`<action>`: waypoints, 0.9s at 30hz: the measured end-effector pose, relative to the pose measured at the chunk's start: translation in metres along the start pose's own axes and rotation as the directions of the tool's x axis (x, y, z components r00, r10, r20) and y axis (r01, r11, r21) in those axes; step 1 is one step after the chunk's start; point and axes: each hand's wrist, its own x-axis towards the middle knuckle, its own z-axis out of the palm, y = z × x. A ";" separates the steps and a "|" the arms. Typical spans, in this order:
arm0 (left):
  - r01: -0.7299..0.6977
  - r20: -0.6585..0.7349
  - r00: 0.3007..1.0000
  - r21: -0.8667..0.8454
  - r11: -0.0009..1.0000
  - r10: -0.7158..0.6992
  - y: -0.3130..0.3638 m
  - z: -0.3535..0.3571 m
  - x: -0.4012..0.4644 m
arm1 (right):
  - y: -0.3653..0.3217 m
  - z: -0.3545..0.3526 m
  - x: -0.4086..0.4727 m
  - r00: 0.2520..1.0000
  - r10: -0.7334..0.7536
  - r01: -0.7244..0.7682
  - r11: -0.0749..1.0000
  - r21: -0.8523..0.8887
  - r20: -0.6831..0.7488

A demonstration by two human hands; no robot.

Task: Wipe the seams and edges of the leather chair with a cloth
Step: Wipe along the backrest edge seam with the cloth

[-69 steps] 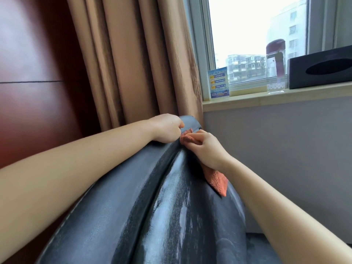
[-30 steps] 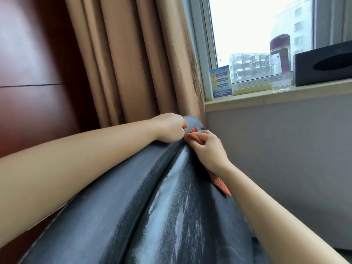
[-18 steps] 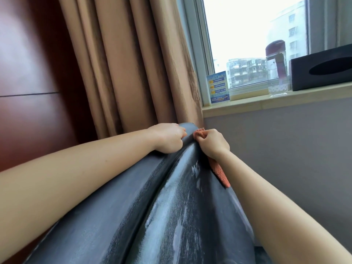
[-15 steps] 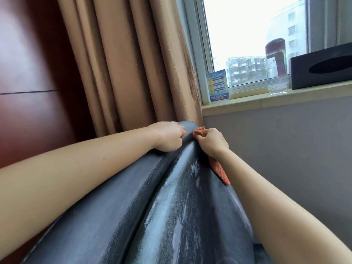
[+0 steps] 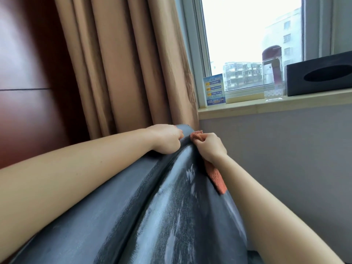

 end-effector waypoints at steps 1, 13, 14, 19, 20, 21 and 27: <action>-0.002 0.001 1.000 0.001 1.000 0.002 -0.001 0.000 0.001 | 0.002 0.000 0.006 0.999 0.031 -0.031 0.999 -0.022 0.009; -0.010 0.002 1.000 -0.003 1.000 0.010 0.001 -0.003 -0.004 | -0.012 0.000 -0.049 0.983 -0.181 0.174 0.964 0.203 0.014; -0.008 0.004 1.000 -0.008 1.000 0.008 0.001 -0.004 -0.005 | -0.012 0.002 -0.056 0.980 -0.201 0.196 0.961 0.194 0.006; -0.009 0.010 1.000 -0.016 1.000 0.009 0.001 -0.004 -0.007 | -0.009 0.008 -0.061 0.974 -0.223 0.225 0.964 0.144 -0.031; -0.009 0.010 1.000 -0.018 1.000 0.009 0.002 -0.004 -0.007 | -0.008 0.008 -0.057 0.975 -0.220 0.222 0.963 0.152 -0.033; -0.010 0.010 1.000 -0.020 1.000 0.011 0.002 -0.005 -0.007 | -0.008 0.008 -0.053 0.977 -0.213 0.215 0.963 0.164 -0.032; 0.000 0.010 1.000 -0.028 1.000 0.000 0.000 -0.003 -0.004 | 0.002 0.010 -0.004 0.994 -0.107 0.108 0.994 0.030 -0.028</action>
